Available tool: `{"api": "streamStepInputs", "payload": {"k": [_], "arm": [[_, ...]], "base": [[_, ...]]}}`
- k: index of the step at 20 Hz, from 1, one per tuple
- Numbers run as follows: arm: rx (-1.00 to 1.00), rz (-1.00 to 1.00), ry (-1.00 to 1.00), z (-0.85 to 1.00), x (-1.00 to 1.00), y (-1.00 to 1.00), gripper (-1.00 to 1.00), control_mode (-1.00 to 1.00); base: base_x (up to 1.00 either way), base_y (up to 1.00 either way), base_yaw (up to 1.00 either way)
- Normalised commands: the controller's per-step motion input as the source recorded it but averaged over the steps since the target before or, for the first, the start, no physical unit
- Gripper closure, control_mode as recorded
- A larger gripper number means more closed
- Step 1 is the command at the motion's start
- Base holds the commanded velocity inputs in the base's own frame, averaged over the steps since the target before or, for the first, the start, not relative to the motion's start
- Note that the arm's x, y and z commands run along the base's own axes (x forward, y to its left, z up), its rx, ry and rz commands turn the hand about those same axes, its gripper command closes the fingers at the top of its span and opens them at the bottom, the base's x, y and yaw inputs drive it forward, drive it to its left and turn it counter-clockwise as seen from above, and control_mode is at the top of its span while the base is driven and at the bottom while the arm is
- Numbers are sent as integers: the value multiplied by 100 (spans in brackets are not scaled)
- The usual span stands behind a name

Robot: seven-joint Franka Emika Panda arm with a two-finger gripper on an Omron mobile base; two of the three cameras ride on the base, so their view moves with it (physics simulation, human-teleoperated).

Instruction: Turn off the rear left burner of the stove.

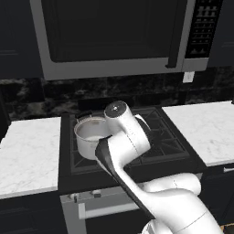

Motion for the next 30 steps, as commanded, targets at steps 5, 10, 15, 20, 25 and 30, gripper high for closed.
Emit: {"api": "streamStepInputs", "payload": {"k": [5, 10, 15, 20, 25, 30], "arm": [[-25, 12, 2, -65, -49, 91, -100, -100], [-25, 9, 1, -74, -28, 76, -100, -100], [-15, 0, 2, -73, -23, 42, -100, -100], [-2, -5, 0, -61, -20, 4, -100, -100], [-1, -6, -7, -46, -2, -3, -100, -100], [-1, -7, -6, -23, 32, -2, -100, -100]], "base": [[0, 0, 0], [0, 0, 0], [0, 0, 0], [0, 0, 0], [0, 0, 0], [0, 0, 0]]}}
